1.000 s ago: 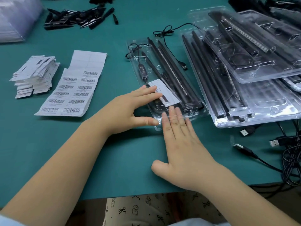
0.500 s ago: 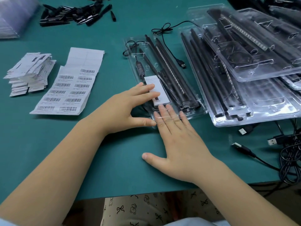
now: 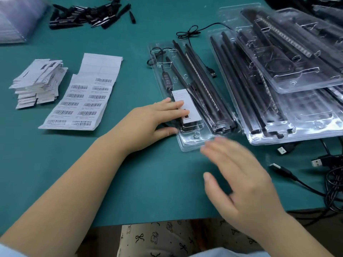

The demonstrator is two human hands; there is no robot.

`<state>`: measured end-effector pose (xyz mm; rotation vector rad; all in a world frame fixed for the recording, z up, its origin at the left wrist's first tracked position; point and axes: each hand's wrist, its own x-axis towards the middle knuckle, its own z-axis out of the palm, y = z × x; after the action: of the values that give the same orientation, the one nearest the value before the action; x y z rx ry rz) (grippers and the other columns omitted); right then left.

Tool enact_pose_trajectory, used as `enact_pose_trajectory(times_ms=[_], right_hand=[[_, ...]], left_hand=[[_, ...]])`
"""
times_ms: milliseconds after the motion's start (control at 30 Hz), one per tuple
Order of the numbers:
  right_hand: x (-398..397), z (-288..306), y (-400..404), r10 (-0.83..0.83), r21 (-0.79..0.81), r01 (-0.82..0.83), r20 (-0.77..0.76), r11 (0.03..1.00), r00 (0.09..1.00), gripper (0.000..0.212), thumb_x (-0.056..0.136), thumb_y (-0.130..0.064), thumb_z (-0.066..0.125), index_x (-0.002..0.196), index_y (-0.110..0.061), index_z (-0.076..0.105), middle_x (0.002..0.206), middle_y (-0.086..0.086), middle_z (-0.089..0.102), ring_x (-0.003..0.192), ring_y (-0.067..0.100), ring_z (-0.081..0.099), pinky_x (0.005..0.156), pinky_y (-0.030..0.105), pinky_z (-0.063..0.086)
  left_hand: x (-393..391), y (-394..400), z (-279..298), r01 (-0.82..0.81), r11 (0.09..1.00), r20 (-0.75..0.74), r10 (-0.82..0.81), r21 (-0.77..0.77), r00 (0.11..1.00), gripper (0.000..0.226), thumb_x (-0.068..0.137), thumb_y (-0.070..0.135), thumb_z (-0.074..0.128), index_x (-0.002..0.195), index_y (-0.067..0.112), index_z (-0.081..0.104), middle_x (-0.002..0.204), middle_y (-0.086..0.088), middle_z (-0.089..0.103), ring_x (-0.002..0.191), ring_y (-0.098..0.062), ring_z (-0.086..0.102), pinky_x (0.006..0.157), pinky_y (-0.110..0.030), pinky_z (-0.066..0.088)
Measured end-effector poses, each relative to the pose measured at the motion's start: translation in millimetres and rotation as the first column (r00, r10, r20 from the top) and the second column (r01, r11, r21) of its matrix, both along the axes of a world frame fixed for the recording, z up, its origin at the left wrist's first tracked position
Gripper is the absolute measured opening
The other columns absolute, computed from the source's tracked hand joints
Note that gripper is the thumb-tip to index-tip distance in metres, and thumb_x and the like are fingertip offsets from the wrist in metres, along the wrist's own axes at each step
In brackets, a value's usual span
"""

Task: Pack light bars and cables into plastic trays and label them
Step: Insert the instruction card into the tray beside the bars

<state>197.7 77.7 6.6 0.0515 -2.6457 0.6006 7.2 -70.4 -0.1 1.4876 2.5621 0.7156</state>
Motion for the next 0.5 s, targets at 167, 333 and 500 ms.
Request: enact_pose_trajectory(times_ms=[167, 333, 500], right_hand=[[-22.2, -5.0, 1.0, -0.100, 0.240, 0.018, 0.333, 0.971, 0.938, 0.069, 0.086, -0.045, 0.046, 0.146, -0.016, 0.030, 0.154, 0.005, 0.025, 0.144, 0.023, 0.011, 0.116, 0.042, 0.010], [-36.5, -5.6, -0.1, -0.206, 0.259, 0.164, 0.142, 0.952, 0.968, 0.056, 0.076, -0.033, 0.072, 0.124, -0.005, 0.061, 0.110, 0.011, 0.065, 0.108, 0.033, 0.059, 0.087, 0.052, 0.048], [-50.3, -4.3, 6.3, -0.169, 0.352, 0.131, 0.079, 0.927, 0.983, 0.060, 0.076, -0.036, 0.073, 0.120, 0.002, 0.061, 0.086, 0.018, 0.061, 0.079, 0.039, 0.056, 0.078, 0.056, 0.050]], left_hand=[[1.0, -2.3, -0.3, 0.009, 0.999, 0.059, -0.012, 0.054, 0.998, 0.056, 0.088, 0.026, 0.066, 0.139, 0.033, 0.044, 0.147, 0.021, 0.028, 0.141, 0.000, 0.020, 0.111, -0.015, 0.019], [-6.6, -11.3, 0.9, -0.288, 0.956, 0.102, 0.283, 0.046, 0.954, 0.070, 0.070, 0.043, 0.077, 0.133, 0.025, 0.051, 0.127, 0.008, 0.038, 0.124, -0.007, 0.032, 0.100, -0.009, 0.019], [-7.6, -9.4, 0.1, -0.358, 0.934, 0.050, 0.357, 0.014, 0.933, 0.046, 0.073, 0.048, 0.074, 0.110, 0.022, 0.068, 0.106, 0.008, 0.048, 0.108, -0.016, 0.041, 0.093, -0.022, 0.028]])
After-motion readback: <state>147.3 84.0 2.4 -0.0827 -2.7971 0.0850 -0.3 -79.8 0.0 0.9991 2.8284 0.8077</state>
